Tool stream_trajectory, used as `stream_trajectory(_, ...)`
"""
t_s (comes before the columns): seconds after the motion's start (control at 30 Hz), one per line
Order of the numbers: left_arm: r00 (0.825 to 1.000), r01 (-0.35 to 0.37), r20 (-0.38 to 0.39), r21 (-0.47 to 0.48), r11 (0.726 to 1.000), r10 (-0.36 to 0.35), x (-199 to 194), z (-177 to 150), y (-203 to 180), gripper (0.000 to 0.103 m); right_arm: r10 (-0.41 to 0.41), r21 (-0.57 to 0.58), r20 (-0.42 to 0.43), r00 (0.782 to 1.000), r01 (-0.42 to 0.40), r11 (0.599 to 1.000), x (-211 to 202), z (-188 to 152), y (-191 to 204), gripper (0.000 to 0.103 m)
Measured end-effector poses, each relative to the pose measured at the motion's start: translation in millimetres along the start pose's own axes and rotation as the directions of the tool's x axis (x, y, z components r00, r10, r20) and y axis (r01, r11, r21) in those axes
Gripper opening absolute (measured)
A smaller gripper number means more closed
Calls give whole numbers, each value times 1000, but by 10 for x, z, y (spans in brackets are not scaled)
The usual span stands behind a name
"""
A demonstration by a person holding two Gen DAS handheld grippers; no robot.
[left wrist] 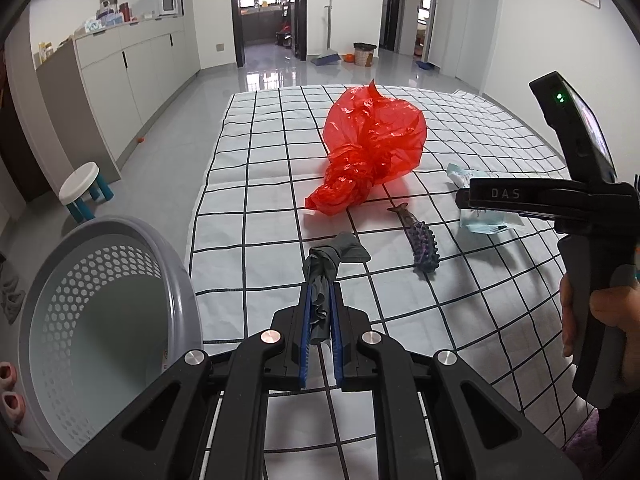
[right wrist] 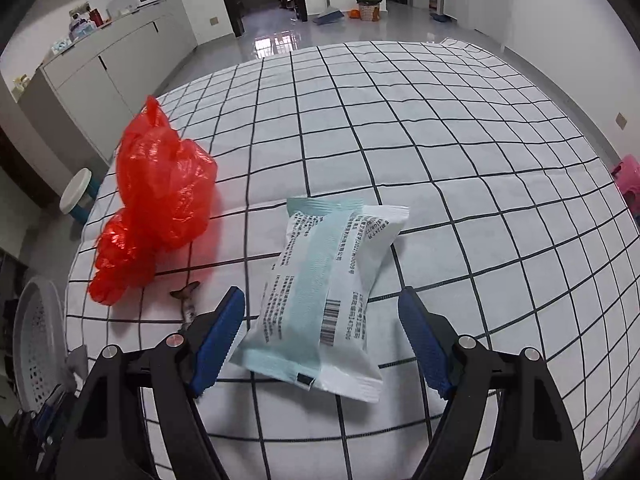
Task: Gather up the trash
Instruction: 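Grasp the white-blue packet with the right tool while the left holds the grey cloth, then carry the grey cloth and white-blue packet over the grey basket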
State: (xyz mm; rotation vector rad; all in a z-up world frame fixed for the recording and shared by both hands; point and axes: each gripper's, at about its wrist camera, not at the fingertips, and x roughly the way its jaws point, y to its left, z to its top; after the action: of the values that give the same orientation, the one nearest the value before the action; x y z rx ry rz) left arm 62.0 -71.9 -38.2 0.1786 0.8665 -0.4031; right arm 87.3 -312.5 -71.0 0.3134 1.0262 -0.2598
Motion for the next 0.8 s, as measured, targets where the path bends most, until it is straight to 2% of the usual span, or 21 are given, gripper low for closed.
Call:
stream_trajectory(0.1,1000,-2,-1,-7,1000,2,4,2,29,10,-8,-1,4,1000,8,1000,18,2,-9,72)
stream_trajectory(0.17,1000,-4,-1,-11,1000,4,9,6,36,10,-6,-7,6,1000,6,1000,1,-14,-26,51)
stream_trajectory(0.3,1000,-8,8,-12,1000,8,-25,2,46,10,16,-8,4,1000,-16,1000,-36,-57,-45,51)
stream_trajectory(0.53,999,-20,39,-20,1000,21,-177,7,107,10,72,-6,69,995,-72,997,-385,-119,-42,51)
stream_trajectory(0.8,996,-56,66,-90,994,63,-420,-16,446,10,171,-76,120,978,-163,984,-758,-223,327,51)
